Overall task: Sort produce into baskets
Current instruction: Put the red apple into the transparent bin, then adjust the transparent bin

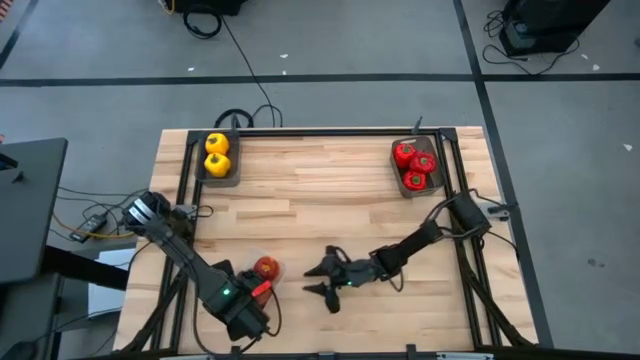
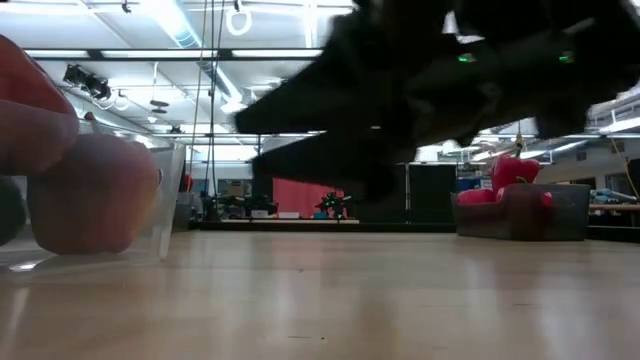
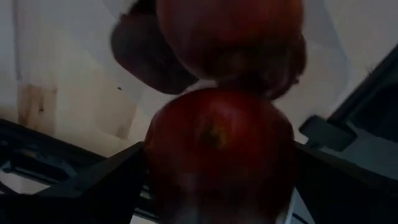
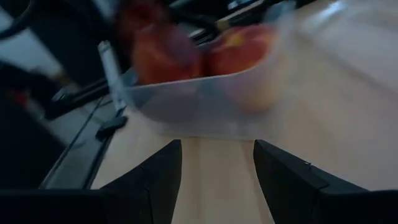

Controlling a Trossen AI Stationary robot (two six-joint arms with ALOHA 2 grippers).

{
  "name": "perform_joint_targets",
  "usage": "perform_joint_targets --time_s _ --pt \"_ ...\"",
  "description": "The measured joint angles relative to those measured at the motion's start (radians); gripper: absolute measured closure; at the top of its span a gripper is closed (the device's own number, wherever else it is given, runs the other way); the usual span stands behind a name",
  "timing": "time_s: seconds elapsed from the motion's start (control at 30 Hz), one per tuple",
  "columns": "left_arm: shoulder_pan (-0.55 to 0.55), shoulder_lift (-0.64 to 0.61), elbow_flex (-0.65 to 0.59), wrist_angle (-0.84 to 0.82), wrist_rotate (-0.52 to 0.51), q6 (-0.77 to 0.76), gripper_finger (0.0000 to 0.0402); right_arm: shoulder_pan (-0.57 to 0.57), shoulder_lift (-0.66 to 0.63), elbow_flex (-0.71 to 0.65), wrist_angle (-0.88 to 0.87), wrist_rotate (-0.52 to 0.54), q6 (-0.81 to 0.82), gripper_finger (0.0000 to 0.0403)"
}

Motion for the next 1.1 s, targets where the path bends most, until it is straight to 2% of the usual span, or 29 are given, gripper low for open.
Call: perform_joint_targets --time_s 0.1,0.2,0.37,0.57,0.83,0.97,1.1 --pt "0.01 0.0 0.0 -0.009 -0.019 0.008 0.0021 -0.015 0.046 0.078 -0.037 -0.061 -0.042 0.0193" --pt "0.011 0.0 0.0 -0.028 -0.021 0.017 0.0021 -0.026 0.054 0.117 -0.101 -0.054 -0.064 0.0193" --pt "0.014 0.0 0.0 -0.094 -0.015 0.038 0.0021 -0.043 0.043 0.123 -0.165 0.013 -0.071 0.0193" --pt "0.001 -0.005 0.0 -0.185 -0.037 -0.011 0.0021 -0.085 0.048 0.128 -0.21 -0.028 -0.074 0.0192" --pt "-0.073 -0.089 0.001 -0.159 -0.229 -0.197 0.0021 -0.138 0.053 0.309 -0.421 -0.118 -0.198 0.0192" --pt "-0.11 -0.138 0.001 -0.144 -0.322 -0.299 0.0021 -0.154 0.053 0.381 -0.441 -0.168 -0.261 0.0192" --pt "-0.137 -0.18 0.001 -0.146 -0.444 -0.384 0.0021 -0.17 0.052 0.407 -0.449 -0.159 -0.275 0.0192"
